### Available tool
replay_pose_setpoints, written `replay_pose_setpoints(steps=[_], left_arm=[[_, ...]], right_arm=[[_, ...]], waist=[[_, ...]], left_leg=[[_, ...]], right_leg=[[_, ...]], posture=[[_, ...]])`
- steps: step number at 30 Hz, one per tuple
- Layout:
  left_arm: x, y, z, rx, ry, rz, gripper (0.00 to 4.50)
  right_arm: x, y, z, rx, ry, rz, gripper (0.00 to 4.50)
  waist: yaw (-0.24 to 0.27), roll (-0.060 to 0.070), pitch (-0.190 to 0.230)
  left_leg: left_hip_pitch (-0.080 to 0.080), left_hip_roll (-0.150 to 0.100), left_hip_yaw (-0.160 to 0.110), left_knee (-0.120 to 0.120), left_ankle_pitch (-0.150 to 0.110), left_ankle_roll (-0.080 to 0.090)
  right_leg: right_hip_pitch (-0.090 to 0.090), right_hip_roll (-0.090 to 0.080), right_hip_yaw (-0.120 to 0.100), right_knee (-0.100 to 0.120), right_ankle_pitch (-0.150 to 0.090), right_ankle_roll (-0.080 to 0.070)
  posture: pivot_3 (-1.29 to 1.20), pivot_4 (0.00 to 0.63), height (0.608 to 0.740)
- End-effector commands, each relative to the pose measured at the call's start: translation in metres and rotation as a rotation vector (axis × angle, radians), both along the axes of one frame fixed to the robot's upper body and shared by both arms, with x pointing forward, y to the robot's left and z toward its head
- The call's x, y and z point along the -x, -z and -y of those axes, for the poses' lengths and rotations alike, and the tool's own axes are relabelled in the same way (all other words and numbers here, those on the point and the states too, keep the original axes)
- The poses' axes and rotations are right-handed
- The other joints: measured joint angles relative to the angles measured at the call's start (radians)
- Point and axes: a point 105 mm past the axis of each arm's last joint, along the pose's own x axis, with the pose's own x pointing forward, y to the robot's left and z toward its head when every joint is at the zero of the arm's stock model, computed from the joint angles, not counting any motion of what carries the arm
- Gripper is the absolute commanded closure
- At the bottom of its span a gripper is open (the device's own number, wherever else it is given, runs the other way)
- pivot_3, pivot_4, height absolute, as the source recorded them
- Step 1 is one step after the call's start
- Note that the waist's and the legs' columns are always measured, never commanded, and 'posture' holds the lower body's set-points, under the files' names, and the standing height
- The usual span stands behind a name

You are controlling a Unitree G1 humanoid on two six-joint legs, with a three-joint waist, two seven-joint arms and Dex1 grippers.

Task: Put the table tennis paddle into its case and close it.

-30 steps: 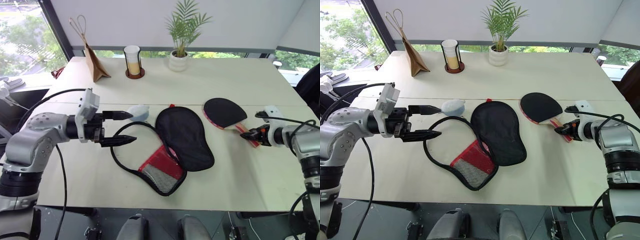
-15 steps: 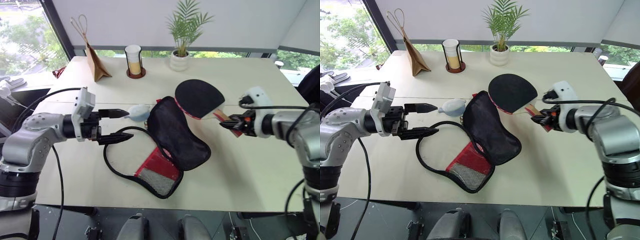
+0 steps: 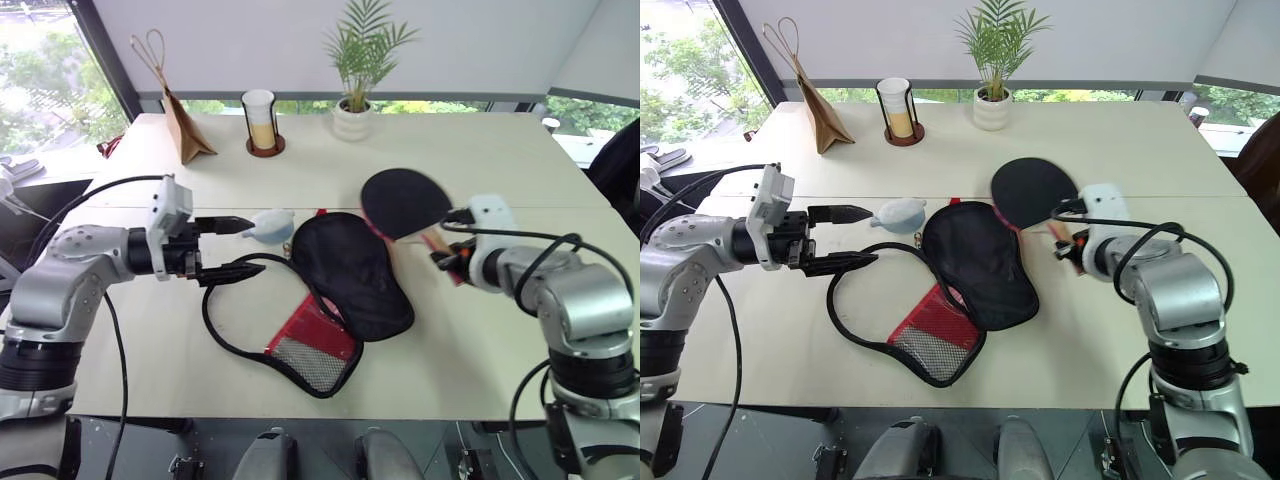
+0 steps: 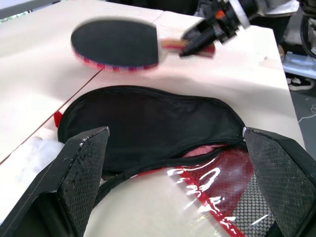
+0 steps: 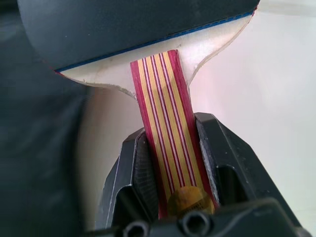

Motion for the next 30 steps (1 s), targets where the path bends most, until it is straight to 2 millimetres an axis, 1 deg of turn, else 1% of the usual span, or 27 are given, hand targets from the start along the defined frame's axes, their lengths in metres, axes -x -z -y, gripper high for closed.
replay_pose_setpoints(steps=[1, 3, 6, 11, 14, 18, 30], left_arm=[[-0.001, -0.009, 0.001, -0.002, 0.004, 0.049, 0.0], [-0.001, -0.009, 0.001, -0.003, 0.006, 0.049, 0.0], [0.0, -0.008, 0.003, -0.006, 0.017, 0.049, 0.0], [0.001, -0.007, 0.004, -0.012, 0.027, 0.045, 0.0], [0.002, -0.006, 0.004, -0.016, 0.029, 0.042, 0.0], [0.003, -0.005, 0.003, -0.021, 0.027, 0.038, 0.0], [0.005, -0.001, 0.003, -0.028, 0.017, 0.033, 0.0]], right_arm=[[0.005, -0.015, -0.017, -0.043, -0.051, 0.062, 3.6], [0.006, -0.012, -0.029, -0.097, -0.071, 0.058, 3.6], [0.006, -0.006, -0.039, -0.136, -0.076, 0.045, 3.6], [0.013, 0.014, -0.053, -0.125, -0.096, -0.009, 3.6], [0.017, 0.025, -0.054, -0.113, -0.083, -0.039, 3.6], [0.02, 0.033, -0.056, -0.113, -0.072, -0.063, 3.6], [0.022, 0.041, -0.066, -0.131, -0.08, -0.095, 3.6]], waist=[[0.003, 0.0, 0.0], [0.007, 0.0, 0.0], [0.008, 0.0, 0.0], [0.006, 0.0, 0.0], [0.004, 0.0, 0.0], [0.003, 0.0, 0.0], [0.003, 0.0, 0.0]], left_leg=[[0.0, 0.0, 0.0, 0.0, 0.0, 0.0], [0.0, 0.0, 0.0, 0.001, 0.0, 0.0], [0.0, -0.001, 0.0, 0.002, 0.0, 0.0], [0.0, -0.001, -0.001, 0.001, 0.0, 0.0], [0.0, -0.001, -0.001, 0.001, 0.0, 0.0], [0.0, -0.001, 0.0, 0.001, 0.0, 0.0], [0.0, -0.001, -0.001, 0.001, 0.0, 0.0]], right_leg=[[0.0, 0.0, 0.0, 0.0, 0.0, 0.0], [0.0, 0.0, 0.0, 0.0, 0.0, 0.0], [0.001, 0.0, 0.0, 0.0, 0.0, 0.0], [0.0, -0.001, 0.0, 0.001, 0.0, 0.0], [0.0, -0.001, 0.0, 0.001, 0.0, 0.0], [0.0, 0.0, 0.0, 0.001, 0.0, 0.0], [0.0, 0.0, 0.0, 0.002, 0.0, 0.0]], posture=[[0.0, 0.15, 0.74], [0.0, 0.15, 0.74], [0.0, 0.15, 0.74], [0.0, 0.15, 0.74], [0.0, 0.15, 0.74], [0.0, 0.15, 0.74], [0.0, 0.15, 0.74]])
